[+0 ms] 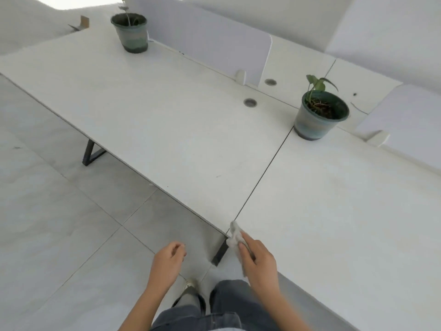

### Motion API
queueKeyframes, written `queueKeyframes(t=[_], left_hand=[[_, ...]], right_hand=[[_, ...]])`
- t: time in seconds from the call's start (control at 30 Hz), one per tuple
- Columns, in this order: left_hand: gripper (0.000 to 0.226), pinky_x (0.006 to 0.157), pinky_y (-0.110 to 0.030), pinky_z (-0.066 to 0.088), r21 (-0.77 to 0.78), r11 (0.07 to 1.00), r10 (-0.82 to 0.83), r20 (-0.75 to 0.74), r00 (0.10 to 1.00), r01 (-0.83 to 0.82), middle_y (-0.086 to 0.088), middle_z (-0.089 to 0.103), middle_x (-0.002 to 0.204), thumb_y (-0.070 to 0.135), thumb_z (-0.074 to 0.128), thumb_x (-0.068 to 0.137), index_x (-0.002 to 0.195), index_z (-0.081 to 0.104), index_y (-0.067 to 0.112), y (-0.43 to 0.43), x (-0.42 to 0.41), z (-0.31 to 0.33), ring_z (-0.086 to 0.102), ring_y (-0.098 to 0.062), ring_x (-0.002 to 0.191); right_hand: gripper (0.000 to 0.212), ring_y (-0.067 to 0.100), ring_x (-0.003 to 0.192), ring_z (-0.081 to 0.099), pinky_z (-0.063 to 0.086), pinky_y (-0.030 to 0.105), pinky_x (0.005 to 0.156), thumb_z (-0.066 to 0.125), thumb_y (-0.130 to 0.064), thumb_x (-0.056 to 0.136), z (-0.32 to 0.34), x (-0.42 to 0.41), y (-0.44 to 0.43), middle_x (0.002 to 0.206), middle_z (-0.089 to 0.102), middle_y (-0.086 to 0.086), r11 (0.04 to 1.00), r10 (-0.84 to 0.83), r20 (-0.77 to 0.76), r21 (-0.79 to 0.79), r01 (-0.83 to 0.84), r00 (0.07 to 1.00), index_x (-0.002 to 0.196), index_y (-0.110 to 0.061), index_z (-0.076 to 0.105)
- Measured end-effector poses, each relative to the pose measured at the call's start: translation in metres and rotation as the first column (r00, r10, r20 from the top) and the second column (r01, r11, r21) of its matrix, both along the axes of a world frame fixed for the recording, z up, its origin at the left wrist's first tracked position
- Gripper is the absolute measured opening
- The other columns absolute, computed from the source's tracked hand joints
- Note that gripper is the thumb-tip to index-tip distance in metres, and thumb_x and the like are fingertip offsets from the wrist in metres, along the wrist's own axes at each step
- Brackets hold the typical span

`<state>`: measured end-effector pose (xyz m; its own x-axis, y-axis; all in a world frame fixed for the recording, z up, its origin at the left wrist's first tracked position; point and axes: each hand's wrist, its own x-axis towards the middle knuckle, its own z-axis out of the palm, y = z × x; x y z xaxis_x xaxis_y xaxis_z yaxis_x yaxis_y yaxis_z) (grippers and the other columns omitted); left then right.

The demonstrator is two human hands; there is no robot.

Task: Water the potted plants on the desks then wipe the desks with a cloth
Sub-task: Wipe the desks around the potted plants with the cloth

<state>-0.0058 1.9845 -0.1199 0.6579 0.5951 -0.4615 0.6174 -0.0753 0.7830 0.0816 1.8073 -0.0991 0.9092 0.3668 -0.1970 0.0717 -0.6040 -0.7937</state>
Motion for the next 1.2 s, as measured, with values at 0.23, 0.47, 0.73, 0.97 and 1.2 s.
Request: queueKeyframes(t=[0.23, 0.47, 0.73, 0.97, 1.2], left_hand=[[0.014, 0.071, -0.023, 0.044, 0.064, 0.976, -0.211, 0.066, 0.975, 0.207, 0.004, 0.064, 0.087, 0.016, 0.045, 0.093, 0.098, 0.057, 0.02, 0.008, 0.083, 0.013, 0.061, -0.018, 0.09], [0.029, 0.085, -0.029, 0.039, 0.35, 0.879, -0.353, 0.019, 0.936, 0.324, -0.006, 0.064, 0.114, 0.016, 0.044, 0.093, 0.115, 0.06, 0.008, 0.009, 0.205, 0.012, 0.053, -0.022, 0.102], [0.055, 0.08, -0.056, 0.048, 0.607, 0.576, -0.43, -0.345, 0.834, 0.548, -0.025, 0.061, 0.118, 0.034, 0.035, 0.078, 0.111, 0.061, -0.001, 0.022, 0.315, -0.013, 0.056, -0.047, 0.109], [0.058, 0.091, -0.051, 0.042, 0.614, 0.494, -0.393, -0.474, 0.788, 0.616, -0.021, 0.056, 0.128, 0.041, 0.032, 0.081, 0.119, 0.057, 0.004, 0.022, 0.327, -0.034, 0.054, -0.041, 0.115], [0.057, 0.092, -0.054, 0.04, 0.63, 0.509, -0.383, -0.445, 0.81, 0.587, -0.023, 0.054, 0.13, 0.039, 0.033, 0.08, 0.119, 0.054, 0.003, 0.018, 0.327, -0.039, 0.049, -0.041, 0.117]], right_hand=[[0.029, -0.002, 0.065, 0.055, 0.041, 0.016, 0.06, 0.046, -0.02, 0.092, 0.011, 0.051, -0.019, 0.069, 0.057, -0.002, 0.89, -0.439, 0.002, 0.142, 0.434, 0.899, 0.112, -0.039, 0.055], [0.03, 0.009, 0.096, 0.055, 0.038, 0.028, 0.087, 0.04, -0.025, 0.094, 0.017, 0.171, -0.06, 0.109, 0.058, -0.002, 0.565, -0.788, -0.102, 0.272, 0.779, 0.607, 0.121, -0.026, 0.055], [0.041, 0.029, 0.134, 0.029, 0.025, 0.041, 0.11, 0.039, -0.039, 0.092, 0.006, 0.36, -0.12, 0.145, 0.035, 0.013, 0.762, -0.596, 0.247, -0.126, 0.635, 0.764, 0.129, -0.024, 0.048], [0.055, 0.026, 0.143, -0.008, 0.0, 0.046, 0.115, 0.026, -0.052, 0.091, -0.042, 0.416, -0.11, 0.156, -0.003, 0.013, 0.712, -0.328, 0.114, -0.622, 0.325, 0.938, 0.142, -0.036, 0.016], [0.051, 0.043, 0.132, 0.034, 0.024, 0.053, 0.109, 0.036, -0.049, 0.085, -0.056, 0.34, -0.038, 0.142, 0.036, 0.028, 0.721, -0.229, 0.226, -0.614, 0.321, 0.947, 0.131, -0.029, 0.046]])
